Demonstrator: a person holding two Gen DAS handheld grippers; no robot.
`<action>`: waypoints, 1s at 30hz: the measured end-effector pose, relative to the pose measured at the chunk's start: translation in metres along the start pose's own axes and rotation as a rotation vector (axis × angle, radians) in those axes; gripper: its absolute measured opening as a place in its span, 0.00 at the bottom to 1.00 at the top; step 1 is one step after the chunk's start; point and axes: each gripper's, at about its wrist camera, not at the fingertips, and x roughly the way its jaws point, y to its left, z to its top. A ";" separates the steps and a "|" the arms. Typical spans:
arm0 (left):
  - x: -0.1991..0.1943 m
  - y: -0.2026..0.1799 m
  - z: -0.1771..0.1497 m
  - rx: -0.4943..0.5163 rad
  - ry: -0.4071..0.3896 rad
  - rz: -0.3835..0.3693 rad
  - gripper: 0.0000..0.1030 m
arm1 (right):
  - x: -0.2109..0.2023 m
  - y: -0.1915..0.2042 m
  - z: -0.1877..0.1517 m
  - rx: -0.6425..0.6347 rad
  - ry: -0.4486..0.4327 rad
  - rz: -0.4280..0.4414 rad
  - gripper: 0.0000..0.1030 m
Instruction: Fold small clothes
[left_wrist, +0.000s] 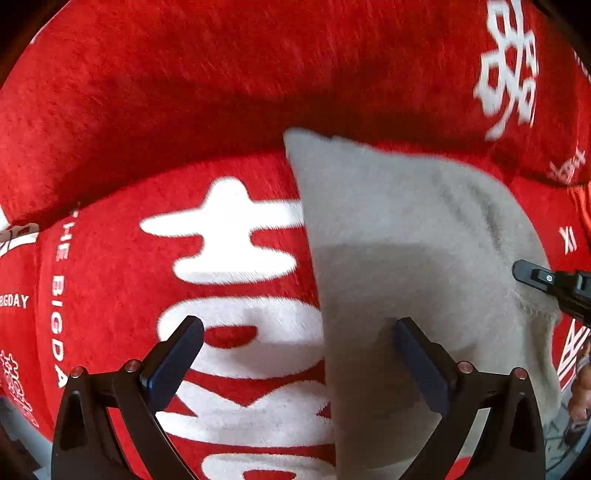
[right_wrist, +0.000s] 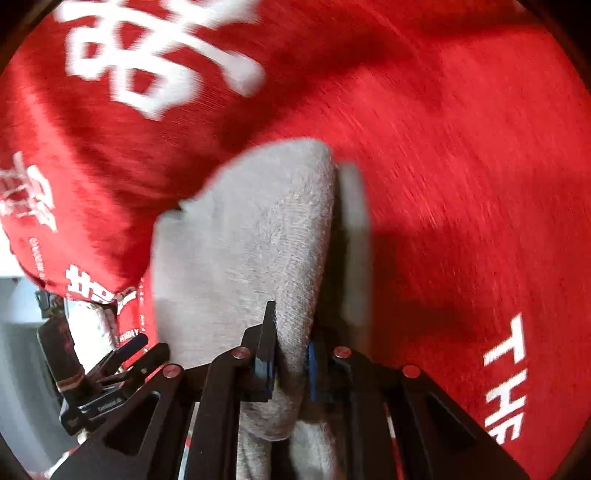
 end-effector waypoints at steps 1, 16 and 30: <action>0.001 -0.005 -0.005 0.004 0.007 0.002 1.00 | 0.002 -0.008 -0.001 0.043 0.003 0.009 0.23; -0.014 0.004 -0.031 0.018 0.023 0.038 1.00 | -0.058 0.006 -0.054 -0.025 -0.008 -0.037 0.49; 0.003 -0.006 -0.082 -0.021 0.094 0.046 1.00 | -0.019 0.014 -0.084 -0.149 0.107 -0.220 0.06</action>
